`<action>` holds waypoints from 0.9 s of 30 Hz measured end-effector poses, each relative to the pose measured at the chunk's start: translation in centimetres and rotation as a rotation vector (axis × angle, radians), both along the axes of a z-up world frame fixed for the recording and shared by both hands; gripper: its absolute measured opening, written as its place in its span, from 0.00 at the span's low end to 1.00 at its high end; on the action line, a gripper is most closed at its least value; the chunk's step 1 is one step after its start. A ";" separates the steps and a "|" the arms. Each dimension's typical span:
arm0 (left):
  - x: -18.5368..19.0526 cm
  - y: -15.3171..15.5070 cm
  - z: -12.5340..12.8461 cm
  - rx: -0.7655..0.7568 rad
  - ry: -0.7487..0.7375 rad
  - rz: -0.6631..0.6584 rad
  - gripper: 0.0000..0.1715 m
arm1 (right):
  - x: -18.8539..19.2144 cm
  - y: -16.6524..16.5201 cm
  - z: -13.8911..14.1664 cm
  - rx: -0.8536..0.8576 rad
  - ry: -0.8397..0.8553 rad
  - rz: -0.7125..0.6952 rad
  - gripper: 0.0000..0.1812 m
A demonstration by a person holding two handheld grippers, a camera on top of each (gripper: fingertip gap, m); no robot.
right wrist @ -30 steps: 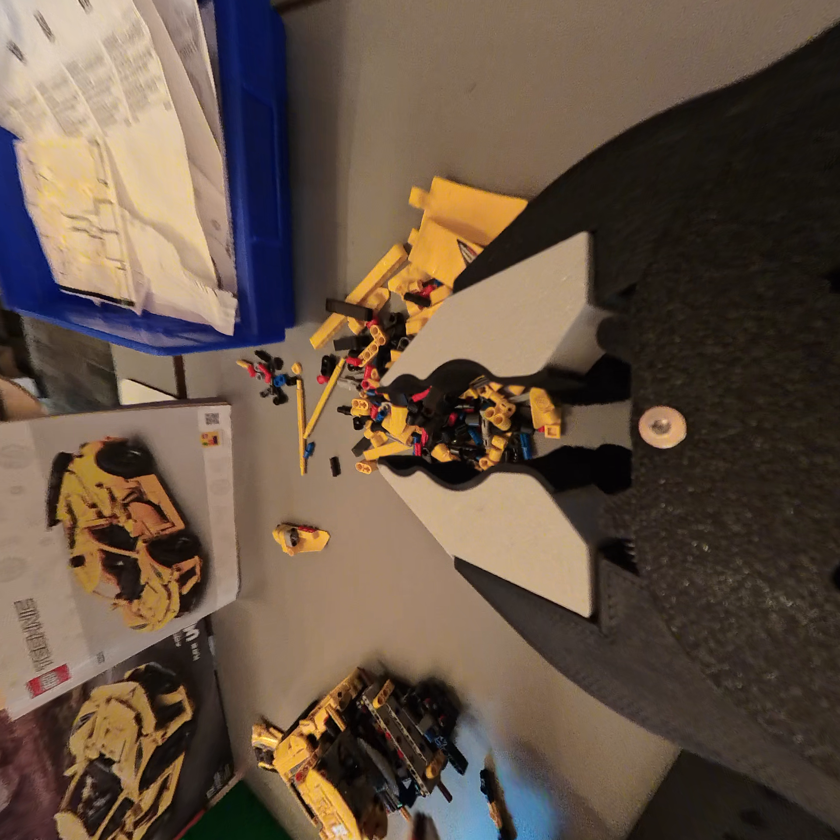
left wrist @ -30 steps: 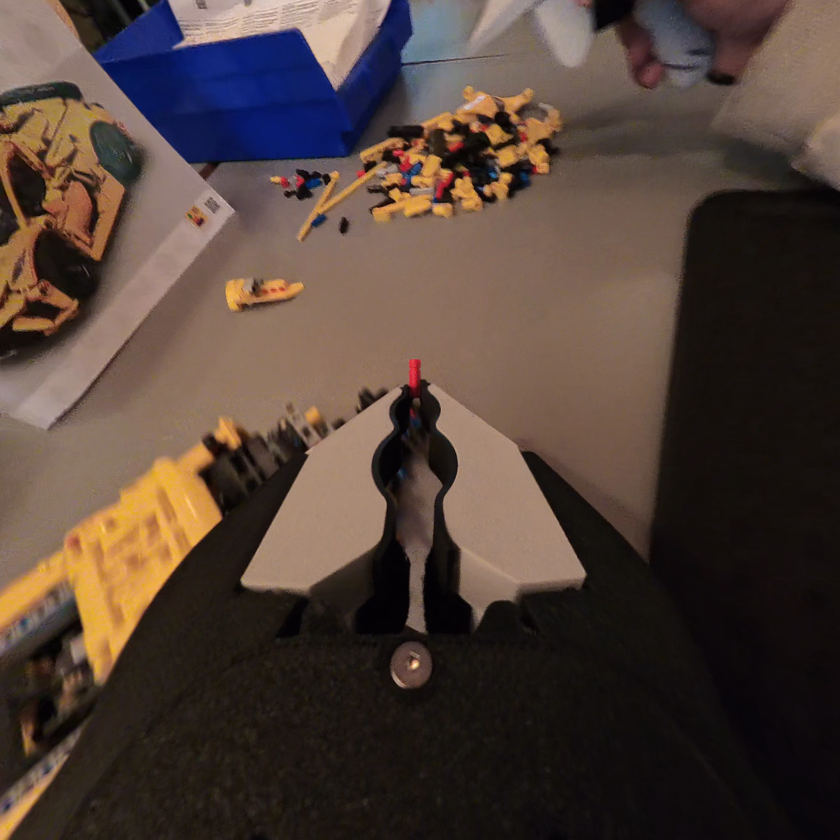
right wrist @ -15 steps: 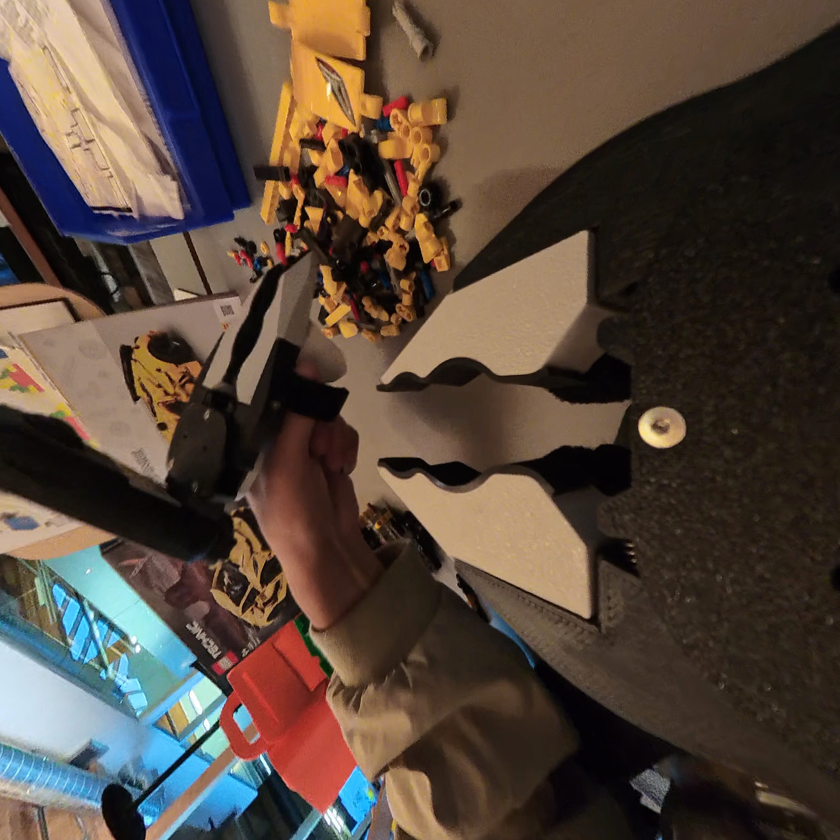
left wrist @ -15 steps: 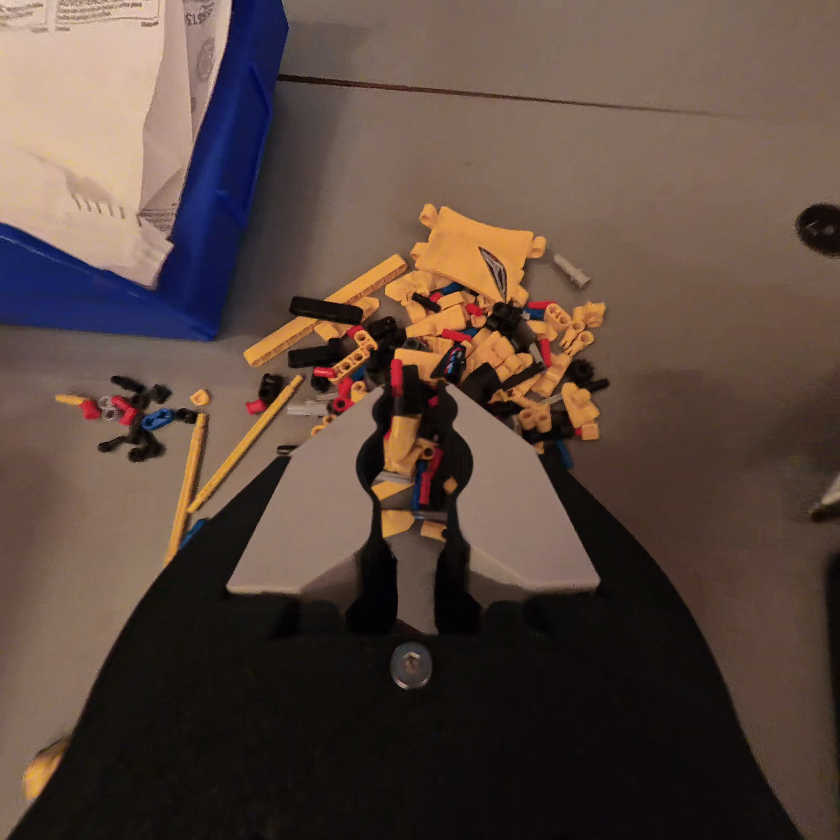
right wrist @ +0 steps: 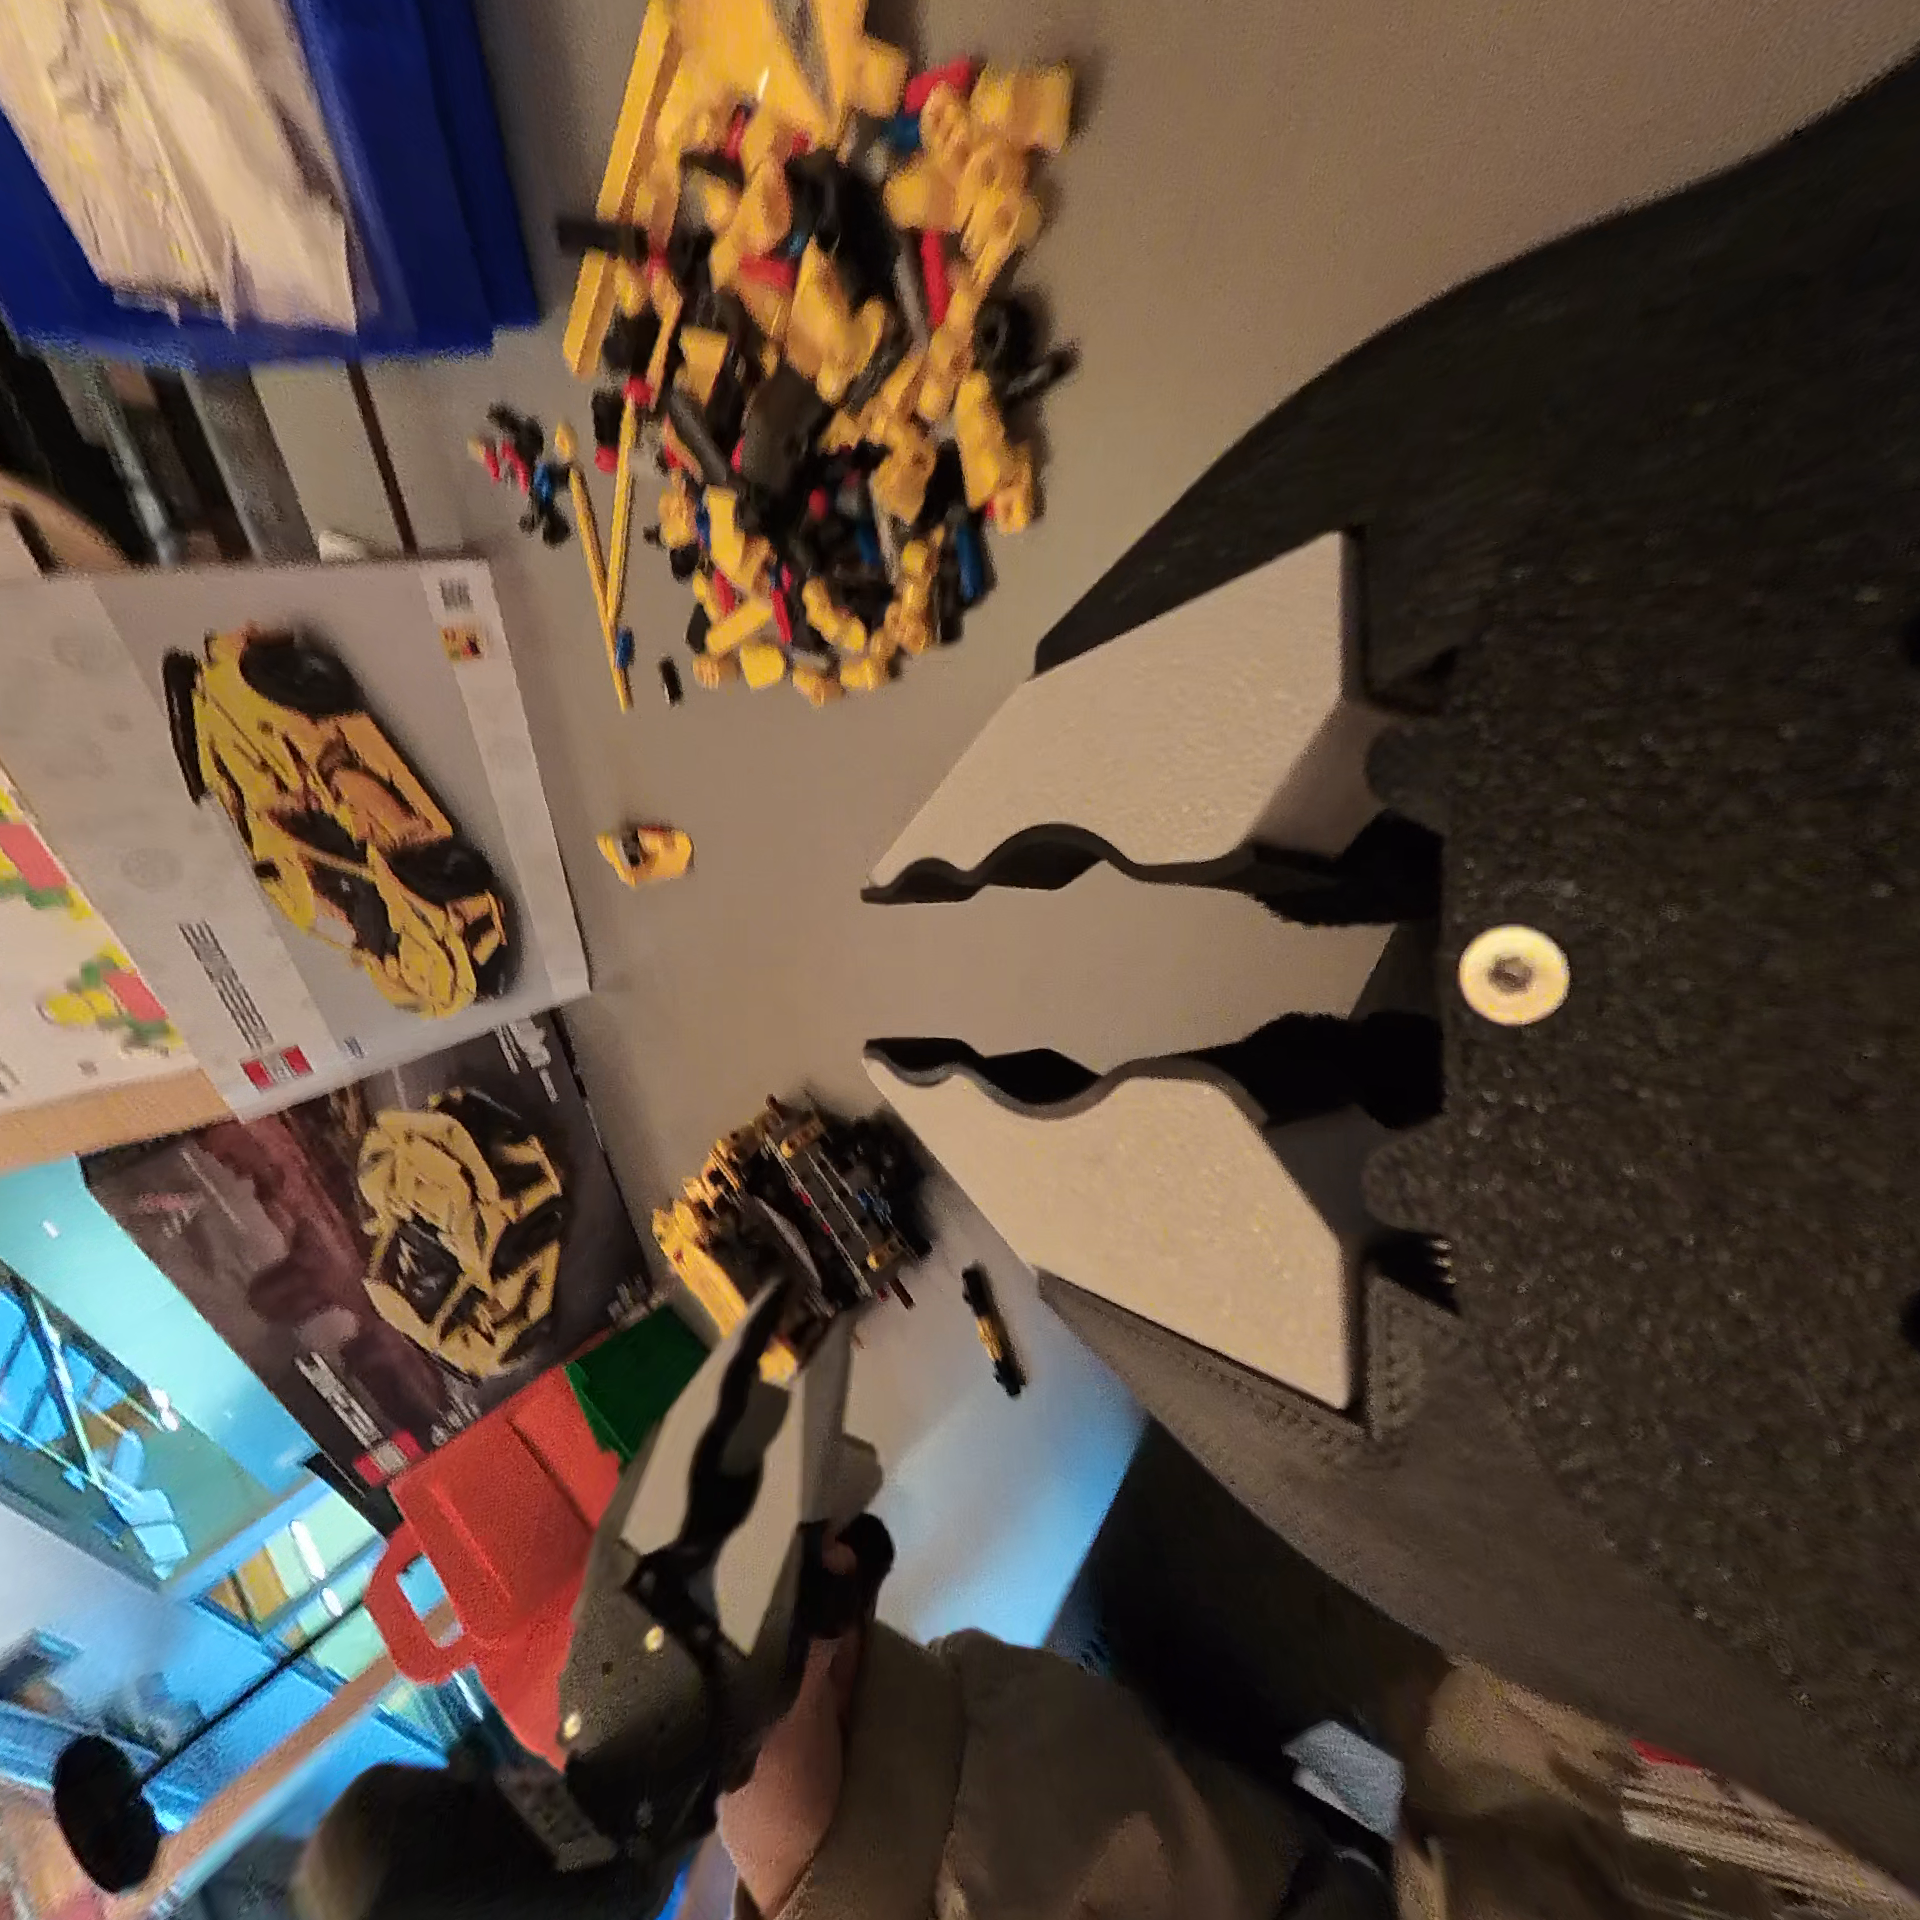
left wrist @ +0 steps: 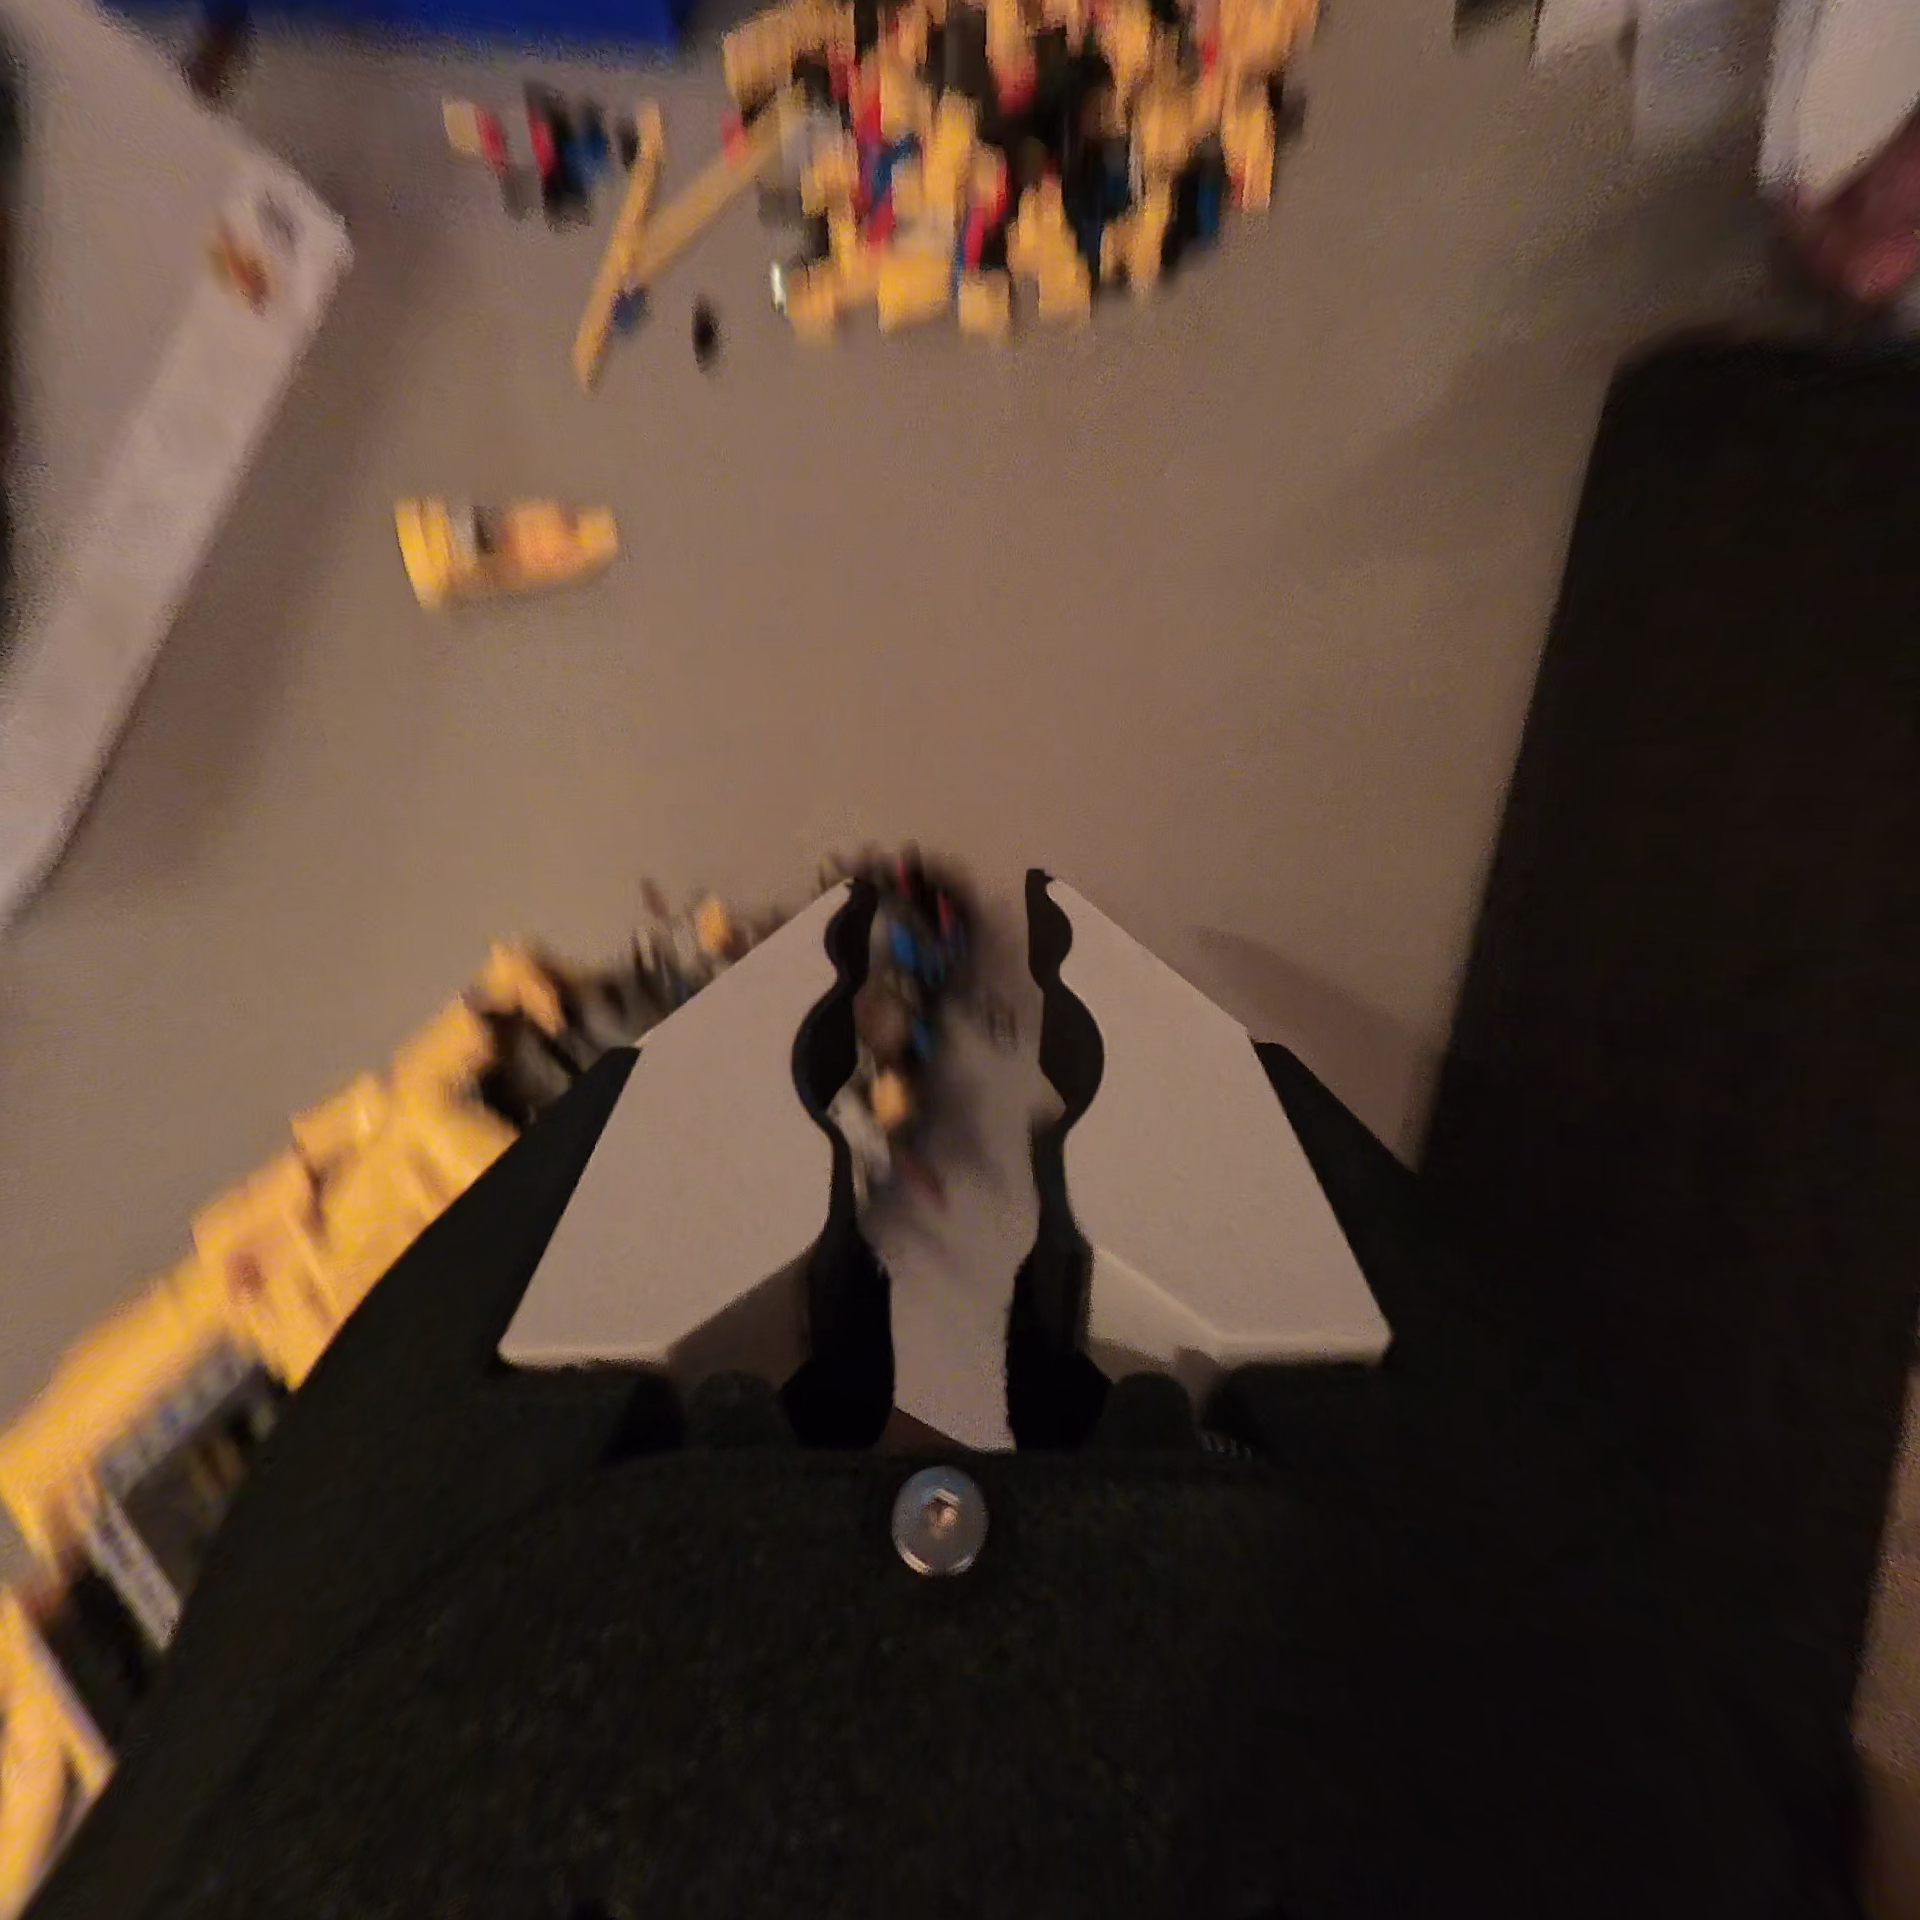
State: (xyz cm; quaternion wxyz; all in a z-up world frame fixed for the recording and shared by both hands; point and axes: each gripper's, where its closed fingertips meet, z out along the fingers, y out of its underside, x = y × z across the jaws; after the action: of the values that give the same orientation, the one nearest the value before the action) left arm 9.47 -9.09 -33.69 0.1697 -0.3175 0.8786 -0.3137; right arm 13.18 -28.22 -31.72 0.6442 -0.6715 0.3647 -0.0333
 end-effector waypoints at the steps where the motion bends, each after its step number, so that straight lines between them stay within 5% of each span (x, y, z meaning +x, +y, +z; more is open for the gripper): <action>1: -2.0 1.8 -1.1 0.014 0.028 0.024 0.17 | -0.5 0.9 0.3 -0.006 -0.014 0.035 0.14; 6: -6.9 4.9 -5.3 0.000 0.073 0.112 0.18 | -3.6 6.7 1.3 -0.013 -0.004 0.260 0.13; 11: -6.4 4.4 -6.5 -0.034 0.028 0.140 0.17 | -7.1 12.7 -1.1 -0.073 0.160 0.481 0.13; 13: -6.1 3.5 -6.7 -0.060 0.029 0.117 0.04 | -8.0 14.7 -1.6 -0.054 0.261 0.550 0.13; 15: -5.8 3.0 -6.6 -0.036 -0.015 0.074 0.03 | -7.9 16.3 -2.1 -0.035 0.366 0.563 0.13; 20: -4.9 2.0 -2.8 0.010 -0.410 -0.028 0.03 | -8.4 18.7 -3.5 -0.069 0.506 0.638 0.17; 27: -5.4 1.4 -1.6 -0.004 -0.487 -0.050 0.03 | -8.9 20.1 -3.4 -0.044 0.534 0.680 0.04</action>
State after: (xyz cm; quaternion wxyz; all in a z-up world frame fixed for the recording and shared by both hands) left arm 4.11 -7.65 -35.33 0.3679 -0.2109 0.8188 -0.3870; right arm 4.23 -8.12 -35.11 0.4871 -0.7520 0.2759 0.3479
